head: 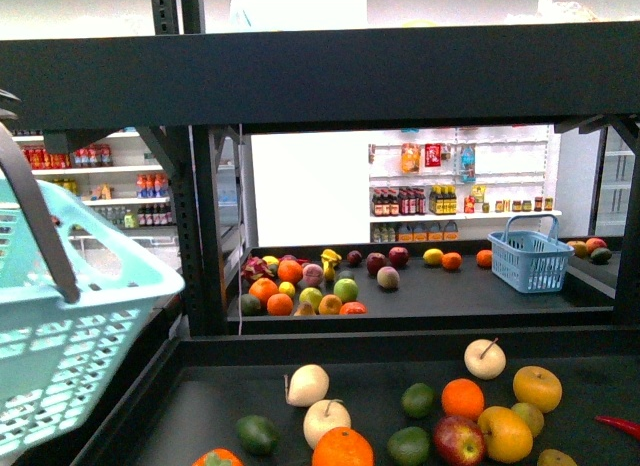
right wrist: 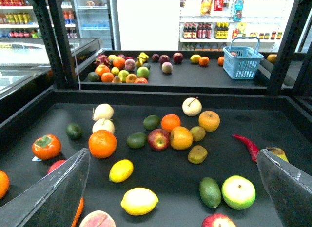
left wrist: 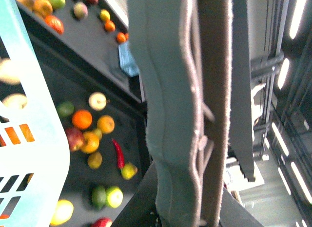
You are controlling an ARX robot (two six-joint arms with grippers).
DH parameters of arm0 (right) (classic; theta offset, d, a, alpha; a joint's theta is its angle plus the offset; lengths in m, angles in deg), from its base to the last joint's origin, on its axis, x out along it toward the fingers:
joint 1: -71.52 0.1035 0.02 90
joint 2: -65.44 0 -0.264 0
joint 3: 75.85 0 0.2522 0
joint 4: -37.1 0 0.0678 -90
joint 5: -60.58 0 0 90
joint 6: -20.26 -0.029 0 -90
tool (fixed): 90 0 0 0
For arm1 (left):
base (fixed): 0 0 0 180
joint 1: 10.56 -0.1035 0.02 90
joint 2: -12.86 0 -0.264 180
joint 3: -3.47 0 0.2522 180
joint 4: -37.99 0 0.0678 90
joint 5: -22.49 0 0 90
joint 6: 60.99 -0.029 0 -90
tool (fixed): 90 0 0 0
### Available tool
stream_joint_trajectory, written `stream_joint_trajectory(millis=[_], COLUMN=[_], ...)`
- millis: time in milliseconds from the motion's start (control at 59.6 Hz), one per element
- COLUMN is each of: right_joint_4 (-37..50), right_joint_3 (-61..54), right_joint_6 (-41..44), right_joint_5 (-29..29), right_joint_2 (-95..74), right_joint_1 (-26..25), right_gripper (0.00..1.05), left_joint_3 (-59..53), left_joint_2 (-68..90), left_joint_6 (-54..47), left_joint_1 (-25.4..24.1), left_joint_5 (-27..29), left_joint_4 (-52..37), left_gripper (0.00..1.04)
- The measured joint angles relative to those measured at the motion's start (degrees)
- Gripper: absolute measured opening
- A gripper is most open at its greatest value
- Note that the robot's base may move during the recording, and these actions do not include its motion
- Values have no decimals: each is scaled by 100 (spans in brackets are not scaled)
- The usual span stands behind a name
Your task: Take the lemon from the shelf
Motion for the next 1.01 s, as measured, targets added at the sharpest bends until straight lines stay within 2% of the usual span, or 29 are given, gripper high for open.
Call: stream_joint_trajectory(millis=[252, 470, 906, 940, 1007], right_joint_4=[0, 0, 0, -59, -632], right_joint_3=[0, 0, 0, 7, 269], right_joint_6=[0, 0, 0, 33, 63], right_joint_5=[0, 0, 0, -221, -1661], right_joint_2=[0, 0, 0, -52, -769], right_joint_1=[0, 0, 0, 66, 291], right_gripper=[102, 102, 102, 102, 102], left_joint_3=[-269, -234, 61, 70, 76], left_joint_2=[122, 601, 1008, 1016, 1049], left_joint_6=[-745, -901, -951, -966, -1001], left_joint_1=[1158, 1939, 2461, 2468, 2468], left_joint_5=[-162, -175, -131, -131, -131], left_joint_4=[-107, -350, -435, -422, -417], left_gripper=[10, 10, 10, 10, 10])
